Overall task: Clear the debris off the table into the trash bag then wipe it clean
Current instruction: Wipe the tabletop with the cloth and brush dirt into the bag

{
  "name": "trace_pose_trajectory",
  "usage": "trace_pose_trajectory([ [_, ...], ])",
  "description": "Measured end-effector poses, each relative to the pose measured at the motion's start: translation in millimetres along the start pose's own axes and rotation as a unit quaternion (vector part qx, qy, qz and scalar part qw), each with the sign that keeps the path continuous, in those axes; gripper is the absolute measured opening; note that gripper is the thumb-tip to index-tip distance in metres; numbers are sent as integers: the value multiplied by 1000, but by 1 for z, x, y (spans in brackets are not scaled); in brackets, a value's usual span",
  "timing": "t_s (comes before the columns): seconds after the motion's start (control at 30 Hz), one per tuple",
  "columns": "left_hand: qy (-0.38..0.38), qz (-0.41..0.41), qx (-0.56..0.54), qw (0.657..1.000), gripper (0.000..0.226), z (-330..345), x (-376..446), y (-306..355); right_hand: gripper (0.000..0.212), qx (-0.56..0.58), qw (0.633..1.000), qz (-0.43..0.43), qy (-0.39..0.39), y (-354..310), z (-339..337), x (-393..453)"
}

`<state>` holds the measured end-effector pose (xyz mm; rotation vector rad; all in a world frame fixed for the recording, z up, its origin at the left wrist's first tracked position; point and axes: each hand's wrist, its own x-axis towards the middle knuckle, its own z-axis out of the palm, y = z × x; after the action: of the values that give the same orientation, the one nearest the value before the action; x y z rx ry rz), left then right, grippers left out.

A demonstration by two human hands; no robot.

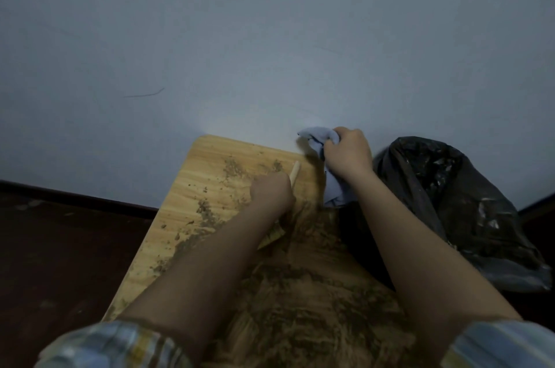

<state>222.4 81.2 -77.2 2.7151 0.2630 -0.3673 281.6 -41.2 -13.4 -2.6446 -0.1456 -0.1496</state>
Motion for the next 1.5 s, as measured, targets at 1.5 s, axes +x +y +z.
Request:
trace_pose_trajectory([
  [1.5, 105, -35, -301, 947, 27, -27, -64, -110, 46, -75, 987, 43, -133, 14, 63, 26],
])
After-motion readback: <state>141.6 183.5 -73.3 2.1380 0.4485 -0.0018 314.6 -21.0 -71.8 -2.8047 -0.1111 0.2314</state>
